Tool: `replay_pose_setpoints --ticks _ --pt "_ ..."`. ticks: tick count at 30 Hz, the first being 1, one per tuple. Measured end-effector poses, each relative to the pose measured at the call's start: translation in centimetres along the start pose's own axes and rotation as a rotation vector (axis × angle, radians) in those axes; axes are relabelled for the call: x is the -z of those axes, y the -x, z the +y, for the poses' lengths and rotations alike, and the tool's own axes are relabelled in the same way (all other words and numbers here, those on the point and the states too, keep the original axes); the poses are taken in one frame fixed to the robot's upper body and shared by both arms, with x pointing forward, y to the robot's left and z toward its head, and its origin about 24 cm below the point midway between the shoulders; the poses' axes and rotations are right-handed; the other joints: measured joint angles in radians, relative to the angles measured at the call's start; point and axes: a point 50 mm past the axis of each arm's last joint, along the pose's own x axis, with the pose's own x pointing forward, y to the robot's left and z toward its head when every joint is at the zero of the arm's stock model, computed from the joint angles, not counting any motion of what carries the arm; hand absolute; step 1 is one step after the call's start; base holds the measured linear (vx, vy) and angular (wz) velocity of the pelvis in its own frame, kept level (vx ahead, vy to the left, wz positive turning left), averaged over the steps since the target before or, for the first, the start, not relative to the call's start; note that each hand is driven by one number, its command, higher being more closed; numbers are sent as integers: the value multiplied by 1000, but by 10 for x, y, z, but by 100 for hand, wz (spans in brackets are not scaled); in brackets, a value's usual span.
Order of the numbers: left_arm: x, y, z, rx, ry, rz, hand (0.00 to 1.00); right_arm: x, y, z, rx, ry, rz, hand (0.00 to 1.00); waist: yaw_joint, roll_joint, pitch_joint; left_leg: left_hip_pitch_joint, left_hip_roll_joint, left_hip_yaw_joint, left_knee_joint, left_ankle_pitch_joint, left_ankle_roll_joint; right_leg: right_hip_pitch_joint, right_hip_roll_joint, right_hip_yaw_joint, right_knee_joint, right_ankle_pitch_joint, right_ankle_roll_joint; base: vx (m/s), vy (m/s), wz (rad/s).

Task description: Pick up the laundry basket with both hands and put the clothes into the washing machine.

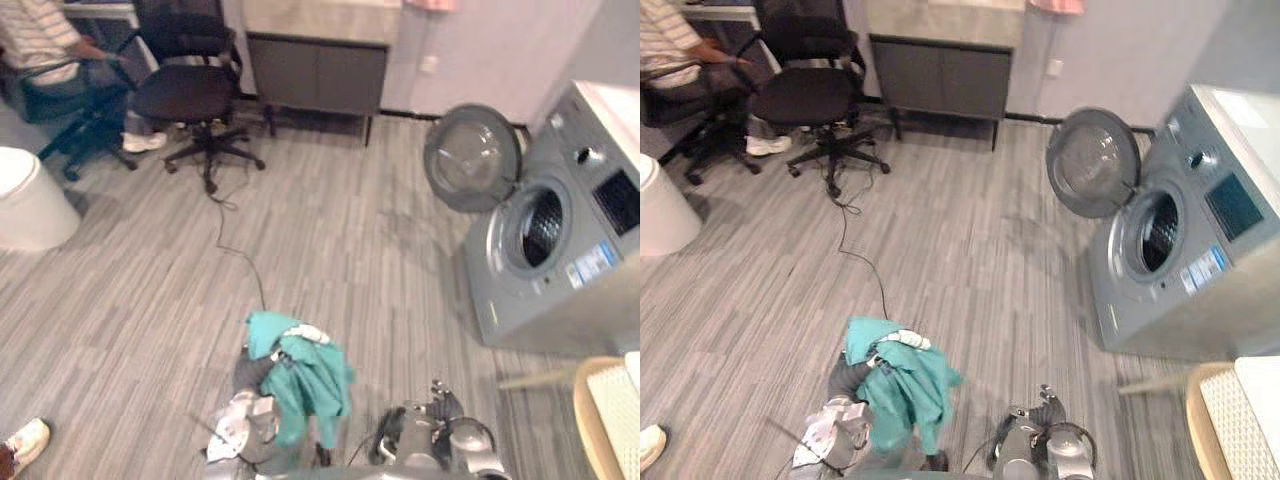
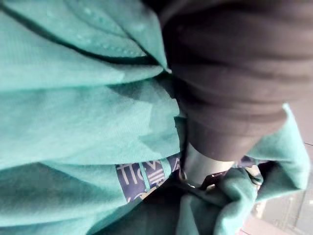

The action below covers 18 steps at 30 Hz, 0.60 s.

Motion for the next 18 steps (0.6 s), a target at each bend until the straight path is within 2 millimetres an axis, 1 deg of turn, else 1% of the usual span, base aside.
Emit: replay_pose_setpoints --ticks 1,2,3,4,5,6,7,8,9,10,11,12,13,14,15,16,17,18 --pt "-2 -2 -2 16 -8 -6 100 -1 0 1 -2 -3 0 0 -1 -3 -3 20 0 14 -47 -2 -7 -13 12 -42 -69 31 1 272 -52 4" --pt "-5 -6 -8 39 -9 -19 100 -2 -1 1 -6 -5 3 0 -2 -14 -9 47 6 44 -95 12 -30 -19 20 -121 -135 71 -20 436 -84 0" --pt "-7 -9 -14 60 -9 -26 100 0 -1 1 -9 -6 18 0 2 -12 -10 72 10 66 -118 26 -36 -10 49 -182 -167 105 -49 392 -79 -5" --pt "-7 -10 -15 63 -9 -24 100 2 -1 2 -10 -6 26 0 2 -3 -13 85 14 73 -122 24 -38 -1 69 -193 -178 116 -67 455 -64 -27" --pt "-4 -10 -14 60 -11 -12 100 3 -1 4 -17 -3 33 0 -1 -8 -34 121 22 87 -142 12 -57 21 120 -209 -197 135 -102 530 -34 -20" --pt "-1 -12 -19 77 -14 1 100 4 -1 2 -9 -12 36 0 -7 15 -45 131 50 86 -119 2 -74 47 168 -210 -231 172 -168 648 -16 -13" --pt "-2 -14 -23 93 -17 0 100 5 -1 0 -4 -16 39 0 -14 25 -45 109 81 88 -31 2 -74 80 188 -234 -245 183 -184 555 -8 2" --pt "-3 -15 -25 98 -13 -2 100 5 -1 -2 2 -23 40 0 -15 38 -43 75 116 88 81 2 -74 108 213 -244 -253 176 -184 549 -35 0" --pt "-4 -15 -27 93 6 -10 100 6 0 -8 22 -51 39 0 -28 71 -39 -20 205 85 377 72 -117 183 285 -241 -301 148 -183 587 -73 -44" --pt "-3 -14 -24 71 20 -10 100 8 2 -5 22 -65 39 0 -10 80 -40 -97 294 93 608 225 -93 253 343 -182 -328 126 -173 599 -70 -81" --pt "-3 -13 -23 65 22 -8 100 9 3 -5 25 -74 36 0 6 79 -41 -120 326 105 695 224 -84 281 358 -148 -328 116 -171 495 -31 -126" --pt "-2 -13 -22 65 20 -5 100 11 4 -5 37 -87 33 0 19 74 -42 -158 359 110 779 207 -68 322 366 -107 -327 102 -157 484 43 -127" --pt "-2 -13 -22 66 17 -5 100 11 5 -4 41 -91 33 0 26 51 -46 -223 368 115 807 176 -18 355 350 -51 -331 86 -137 565 121 -144" --pt "-4 -14 -22 68 13 -10 100 9 4 0 35 -82 29 0 29 23 -46 -283 362 117 759 147 12 375 319 11 -341 82 -126 629 199 -129" --pt "-4 -14 -21 67 12 -11 100 9 4 2 31 -75 30 0 31 14 -46 -312 361 115 719 135 9 384 306 37 -346 87 -119 585 275 -155" --pt "-4 -14 -20 66 12 -12 100 0 2 9 6 -61 8 0 31 -2 -37 -371 354 98 583 123 3 402 279 117 -362 93 -109 463 282 -129" --pt "-4 -14 -20 65 11 -11 100 -2 1 12 -4 -56 4 0 31 -7 -33 -383 340 72 505 123 2 408 262 150 -363 94 -102 488 453 -162" --pt "-5 -14 -18 62 7 -11 100 -5 1 19 -25 -44 -5 0 40 -13 -29 -381 298 2 298 134 -15 414 227 210 -356 96 -59 363 440 -128"
